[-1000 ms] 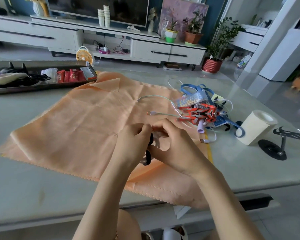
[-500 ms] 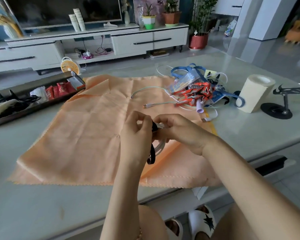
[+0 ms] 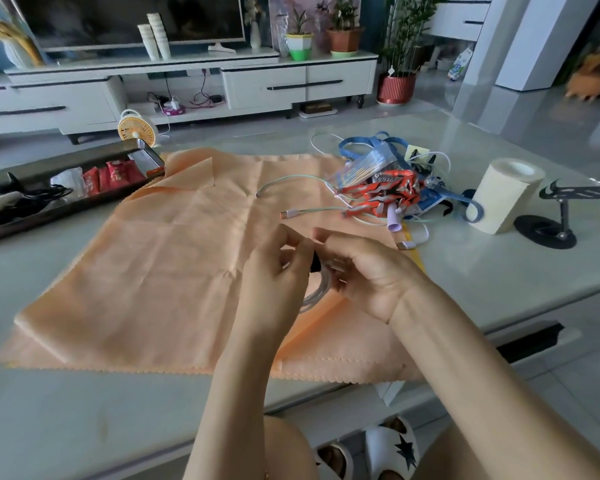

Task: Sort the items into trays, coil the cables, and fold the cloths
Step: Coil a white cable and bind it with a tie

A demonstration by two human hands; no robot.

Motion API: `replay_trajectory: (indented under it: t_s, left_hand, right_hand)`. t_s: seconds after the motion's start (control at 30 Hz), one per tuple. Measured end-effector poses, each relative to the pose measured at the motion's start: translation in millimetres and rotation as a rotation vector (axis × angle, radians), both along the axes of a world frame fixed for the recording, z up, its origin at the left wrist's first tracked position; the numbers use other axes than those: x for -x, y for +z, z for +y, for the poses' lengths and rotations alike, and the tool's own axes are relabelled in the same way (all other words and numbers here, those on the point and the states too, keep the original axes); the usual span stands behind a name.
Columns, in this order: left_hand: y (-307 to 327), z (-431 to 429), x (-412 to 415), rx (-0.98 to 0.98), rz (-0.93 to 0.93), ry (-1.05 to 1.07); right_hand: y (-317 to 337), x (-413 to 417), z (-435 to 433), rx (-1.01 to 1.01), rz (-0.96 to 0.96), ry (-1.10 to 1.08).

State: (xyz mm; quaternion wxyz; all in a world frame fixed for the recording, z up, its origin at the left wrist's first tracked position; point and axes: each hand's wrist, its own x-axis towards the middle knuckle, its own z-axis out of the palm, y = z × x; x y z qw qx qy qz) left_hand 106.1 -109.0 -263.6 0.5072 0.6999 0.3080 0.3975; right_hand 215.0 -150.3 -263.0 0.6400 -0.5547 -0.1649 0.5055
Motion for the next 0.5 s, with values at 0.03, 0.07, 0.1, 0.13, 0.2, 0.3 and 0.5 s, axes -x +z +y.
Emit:
replay_trajectory:
  t_s: [0.03, 0.07, 0.1, 0.13, 0.2, 0.3, 0.5]
  left_hand:
    - [0.2, -0.9, -1.5, -0.010, -0.006, 0.002]
    - [0.0, -1.2, -3.2, -0.016, -0.015, 0.011]
    - [-0.5, -1.3, -4.4, -0.015, -0.024, 0.018]
    - [-1.5, -1.3, -5.4, -0.013, -0.030, 0.021]
    - [-4.2, -1.1, -6.8, -0.015, -0.032, 0.023]
    - [-7.3, -0.2, -7.5, -0.023, -0.035, 0.045]
    - [-8.4, -0.7, -8.7, -0.062, -0.062, 0.034]
  right_hand:
    - [0.3, -0.7, 0.2, -0.015, 0.015, -0.014]
    - [1.3, -0.9, 0.2, -0.032, 0.040, -0.003]
    - [3.2, -0.3, -0.1, -0.050, 0.078, 0.021]
    - [4.7, 0.2, -0.2, -0.065, 0.118, 0.042]
    - [7.5, 2.3, 0.2, -0.098, 0.163, 0.043]
    - [7.6, 5.1, 2.7, -0.134, 0.115, -0.003]
    - [9.8, 5.4, 7.1, -0.162, 0.094, 0.003]
